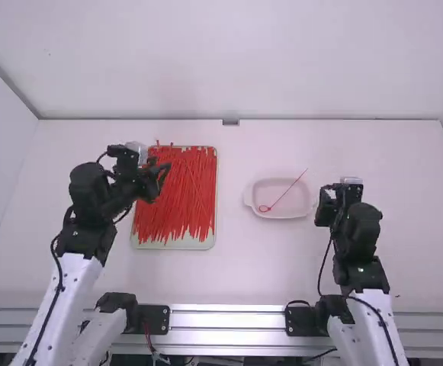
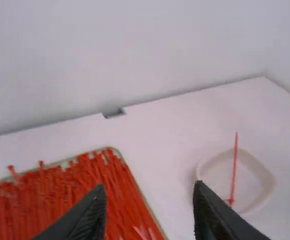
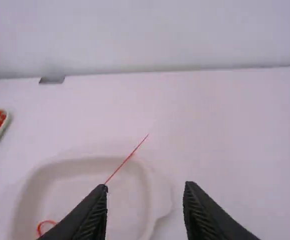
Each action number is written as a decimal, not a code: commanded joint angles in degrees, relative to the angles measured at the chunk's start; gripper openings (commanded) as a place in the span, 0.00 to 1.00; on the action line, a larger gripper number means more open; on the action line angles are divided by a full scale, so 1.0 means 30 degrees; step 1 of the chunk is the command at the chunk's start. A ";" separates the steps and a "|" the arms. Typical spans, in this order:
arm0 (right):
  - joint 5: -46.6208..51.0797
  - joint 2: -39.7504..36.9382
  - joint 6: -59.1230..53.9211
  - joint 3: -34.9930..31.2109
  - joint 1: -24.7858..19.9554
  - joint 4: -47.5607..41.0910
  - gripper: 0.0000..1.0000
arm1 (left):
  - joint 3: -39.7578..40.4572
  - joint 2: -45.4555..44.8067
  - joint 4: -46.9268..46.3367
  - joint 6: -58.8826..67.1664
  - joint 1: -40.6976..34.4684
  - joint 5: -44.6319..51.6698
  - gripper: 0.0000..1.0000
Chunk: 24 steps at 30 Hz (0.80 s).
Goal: Fasten the cable tie
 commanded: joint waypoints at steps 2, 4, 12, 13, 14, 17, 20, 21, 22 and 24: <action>0.0295 -0.1712 -0.0084 -0.1807 0.0055 0.0113 0.31 | -0.1733 -0.1974 0.0463 0.0069 0.0004 -0.2790 0.35; 0.0295 -0.2389 -0.0084 -0.2484 0.0055 0.0113 0.27 | -0.2461 -0.2701 0.0463 0.0069 0.0004 -0.3517 0.31; 0.0295 -0.5340 -0.0084 -0.5434 0.0055 0.0113 0.12 | -0.5786 -0.6027 0.0463 0.0069 0.0004 -0.6843 0.14; 0.0295 -0.5791 -0.0084 -0.5886 0.0055 0.0113 0.09 | -0.6316 -0.6556 0.0463 0.0069 0.0004 -0.7372 0.11; 0.0295 -0.6140 -0.0084 -0.6235 0.0055 0.0113 0.07 | -0.6729 -0.6969 0.0463 0.0069 0.0004 -0.7785 0.09; 0.0295 -0.7052 -0.0084 -0.7147 0.0055 0.0113 0.03 | -0.7816 -0.8056 0.0463 0.0069 0.0004 -0.8872 0.03; 0.0295 -0.7828 -0.0084 -0.7253 0.0055 0.0113 0.00 | -0.8746 -0.8986 0.0463 0.0069 0.0004 -0.9205 0.00; 0.0295 -0.8200 -0.0084 -0.7253 0.0055 0.0113 0.00 | -0.9191 -0.9432 0.0463 0.0069 0.0004 -0.9205 0.00; 0.0295 -0.8489 -0.0084 -0.7253 0.0055 0.0113 0.00 | -0.9538 -0.9778 0.0463 0.0069 0.0004 -0.9205 0.00; 0.0295 -0.9049 -0.0084 -0.7253 0.0055 0.0113 0.00 | -1.0206 -1.0447 0.0463 0.0069 0.0004 -0.9205 0.00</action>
